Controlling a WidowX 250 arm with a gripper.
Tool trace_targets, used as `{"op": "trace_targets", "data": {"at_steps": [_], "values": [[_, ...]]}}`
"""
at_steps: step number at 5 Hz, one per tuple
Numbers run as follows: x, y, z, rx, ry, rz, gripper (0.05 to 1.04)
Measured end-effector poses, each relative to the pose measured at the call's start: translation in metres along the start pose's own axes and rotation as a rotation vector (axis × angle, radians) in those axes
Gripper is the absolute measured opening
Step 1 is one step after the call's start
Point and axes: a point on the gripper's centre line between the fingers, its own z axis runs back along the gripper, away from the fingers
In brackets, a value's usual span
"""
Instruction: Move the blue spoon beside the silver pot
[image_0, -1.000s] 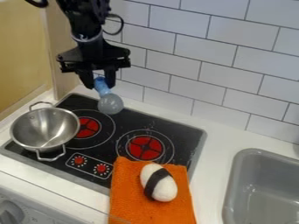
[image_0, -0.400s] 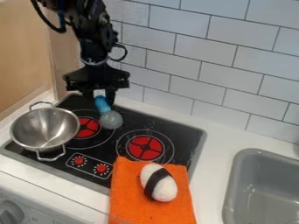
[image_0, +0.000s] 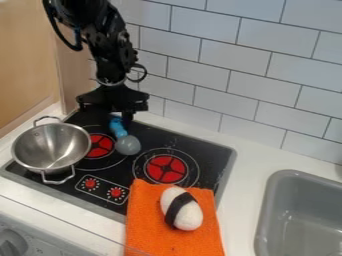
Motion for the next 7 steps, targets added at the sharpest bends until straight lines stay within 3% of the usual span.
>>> {"op": "trace_targets", "data": {"at_steps": [1,2,3,6,7], "values": [[0.008,-0.004,-0.002,0.002,-0.016,0.007,0.470],[0.007,0.003,-0.001,0.077,-0.021,0.041,0.784],[0.004,0.000,-0.001,0.074,-0.009,0.041,1.012],[0.013,-0.003,0.039,0.020,-0.088,0.042,0.999],[0.015,-0.004,0.067,-0.006,-0.146,0.040,1.000]]}}
